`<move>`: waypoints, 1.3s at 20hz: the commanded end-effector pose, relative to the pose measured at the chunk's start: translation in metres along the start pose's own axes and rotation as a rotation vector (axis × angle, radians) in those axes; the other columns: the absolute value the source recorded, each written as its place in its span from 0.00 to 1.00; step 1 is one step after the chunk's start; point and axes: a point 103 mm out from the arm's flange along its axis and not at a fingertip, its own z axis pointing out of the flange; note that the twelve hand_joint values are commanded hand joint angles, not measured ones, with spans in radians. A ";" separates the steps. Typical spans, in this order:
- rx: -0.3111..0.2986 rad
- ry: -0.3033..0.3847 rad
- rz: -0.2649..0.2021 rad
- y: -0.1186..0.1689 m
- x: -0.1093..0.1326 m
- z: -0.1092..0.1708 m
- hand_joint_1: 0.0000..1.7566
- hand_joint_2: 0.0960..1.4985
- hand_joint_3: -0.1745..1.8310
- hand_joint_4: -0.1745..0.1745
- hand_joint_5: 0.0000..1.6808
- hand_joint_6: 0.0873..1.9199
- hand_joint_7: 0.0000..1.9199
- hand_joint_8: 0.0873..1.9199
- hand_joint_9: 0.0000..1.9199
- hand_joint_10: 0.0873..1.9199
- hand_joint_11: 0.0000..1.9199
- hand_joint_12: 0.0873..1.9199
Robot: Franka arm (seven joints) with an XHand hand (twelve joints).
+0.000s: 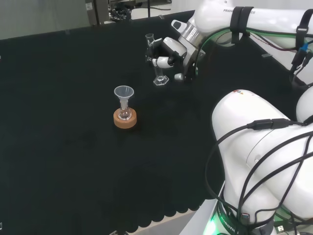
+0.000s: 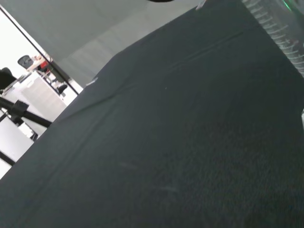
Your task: Put the graduated cylinder back on the table.
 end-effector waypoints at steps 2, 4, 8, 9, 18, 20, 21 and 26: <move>-0.083 0.038 0.029 -0.003 -0.008 0.024 0.64 0.80 0.00 0.14 0.57 0.53 0.58 0.11 0.69 0.00 0.63 0.35; -0.092 0.054 0.031 -0.004 -0.009 0.026 0.64 0.80 0.00 0.13 0.57 0.53 0.56 0.15 0.68 0.00 0.63 0.37; -0.091 0.075 0.038 -0.005 -0.011 0.030 0.64 0.80 0.00 0.14 0.57 0.54 0.52 0.21 0.68 0.00 0.61 0.38; -0.091 0.081 0.041 -0.005 -0.011 0.032 0.64 0.80 0.00 0.15 0.57 0.54 0.51 0.23 0.68 0.00 0.61 0.38; -0.054 0.094 0.025 -0.010 -0.012 0.037 0.63 0.78 0.06 0.18 0.53 0.58 0.43 0.31 0.66 0.00 0.57 0.41; -0.043 0.102 0.025 -0.012 -0.012 0.037 0.62 0.77 0.08 0.27 0.52 0.59 0.39 0.33 0.64 0.00 0.53 0.44; -0.038 0.107 0.026 -0.013 -0.013 0.038 0.61 0.77 0.08 0.32 0.51 0.59 0.38 0.33 0.63 0.00 0.51 0.46; 0.004 0.088 0.034 -0.016 -0.012 0.035 0.59 0.72 0.06 0.38 0.48 0.34 0.34 0.32 0.59 0.00 0.44 0.50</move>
